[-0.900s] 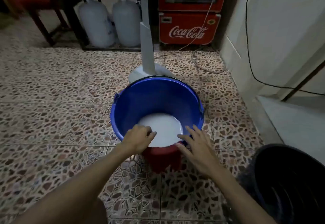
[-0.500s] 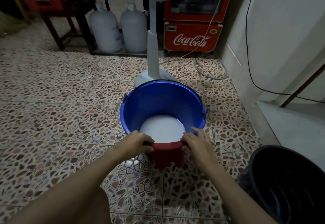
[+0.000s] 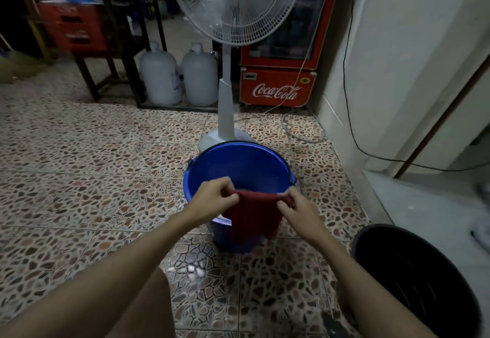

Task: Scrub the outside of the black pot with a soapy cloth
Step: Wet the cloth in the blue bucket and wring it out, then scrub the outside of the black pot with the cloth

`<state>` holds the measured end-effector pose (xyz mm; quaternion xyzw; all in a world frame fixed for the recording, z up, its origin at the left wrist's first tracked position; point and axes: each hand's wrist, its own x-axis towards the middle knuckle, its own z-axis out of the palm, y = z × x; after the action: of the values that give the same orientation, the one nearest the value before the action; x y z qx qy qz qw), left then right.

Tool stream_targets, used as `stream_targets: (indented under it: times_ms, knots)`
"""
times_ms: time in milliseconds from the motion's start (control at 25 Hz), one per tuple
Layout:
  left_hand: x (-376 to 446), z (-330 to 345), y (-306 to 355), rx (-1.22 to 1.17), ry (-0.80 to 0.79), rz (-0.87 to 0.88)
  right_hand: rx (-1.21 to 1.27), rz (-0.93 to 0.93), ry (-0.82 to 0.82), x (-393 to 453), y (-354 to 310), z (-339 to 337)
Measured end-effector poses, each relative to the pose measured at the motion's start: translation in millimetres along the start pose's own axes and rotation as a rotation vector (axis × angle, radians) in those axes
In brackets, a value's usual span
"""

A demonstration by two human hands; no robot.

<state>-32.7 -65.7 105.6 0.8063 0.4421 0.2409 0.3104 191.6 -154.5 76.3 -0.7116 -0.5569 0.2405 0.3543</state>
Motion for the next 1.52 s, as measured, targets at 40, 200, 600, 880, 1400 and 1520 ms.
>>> stream_targets:
  times_ms: [40, 200, 600, 880, 1400, 1520]
  knots:
    - [1, -3, 18, -0.039, 0.018, -0.015, 0.05, 0.018, 0.046, -5, -11, -10]
    - [-1, 1, 84, -0.118, -0.027, -0.054, -0.023, 0.06, 0.192, -31, -37, -47]
    - [-21, 50, 190, -0.458, -0.199, -0.216, 0.278, 0.025, 0.094, -115, -22, -106]
    - [-16, 103, 225, -0.621, -0.376, -0.108, 0.078, 0.154, 0.384, -133, 16, -154]
    - [21, 334, 146, 0.683, -1.11, 0.865, -0.07, 0.466, 0.466, -139, 204, -183]
    - [19, 349, 133, 0.853, -1.06, 1.175, -0.063, 0.49, 0.468, -137, 230, -174]
